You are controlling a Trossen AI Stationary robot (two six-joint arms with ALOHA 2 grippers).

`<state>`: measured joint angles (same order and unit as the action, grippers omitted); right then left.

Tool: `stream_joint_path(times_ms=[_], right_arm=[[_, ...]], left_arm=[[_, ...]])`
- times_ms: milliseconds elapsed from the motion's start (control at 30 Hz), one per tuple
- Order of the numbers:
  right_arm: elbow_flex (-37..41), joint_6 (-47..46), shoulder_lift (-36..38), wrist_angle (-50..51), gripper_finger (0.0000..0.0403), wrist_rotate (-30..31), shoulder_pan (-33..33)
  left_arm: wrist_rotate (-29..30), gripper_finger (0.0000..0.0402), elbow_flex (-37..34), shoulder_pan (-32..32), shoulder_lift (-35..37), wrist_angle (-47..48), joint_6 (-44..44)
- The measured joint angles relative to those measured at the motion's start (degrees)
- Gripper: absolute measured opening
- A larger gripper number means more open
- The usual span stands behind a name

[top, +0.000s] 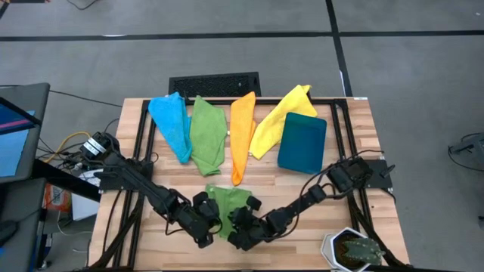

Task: Fold microfiber towels
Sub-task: Fold the bottom green microfiber cloth

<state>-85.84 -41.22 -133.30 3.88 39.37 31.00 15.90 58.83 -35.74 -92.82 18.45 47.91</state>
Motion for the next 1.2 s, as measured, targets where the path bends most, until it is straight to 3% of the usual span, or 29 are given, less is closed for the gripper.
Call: stream_joint_path(times_ms=[400, 667, 800, 1000, 1200], right_arm=[[0.00, 2.17, 5.26, 2.90, 0.0097, 1.71, 2.19], [0.11, -7.20, 3.53, 8.20, 0.0097, 4.17, 5.60], [-0.03, -6.84, 3.42, 7.67, 0.0097, 4.44, 5.41], [-0.26, -4.53, 1.75, 6.32, 0.0097, -0.30, 4.06], [-0.11, -3.54, 1.10, 5.81, 0.0097, -1.29, 3.67]], left_arm=[[-1.39, 0.0000, 0.00, 0.10, -0.02, 0.01, -0.56], [-2.42, 0.0000, 0.00, 0.16, -0.02, -0.43, -0.81], [-5.11, 0.0000, 0.00, 0.65, -0.02, -2.15, -2.68], [-9.10, 0.0000, 0.00, 2.55, -0.02, -6.59, -6.50], [-10.83, 0.0000, 0.00, 4.13, -0.04, -9.59, -9.42]])
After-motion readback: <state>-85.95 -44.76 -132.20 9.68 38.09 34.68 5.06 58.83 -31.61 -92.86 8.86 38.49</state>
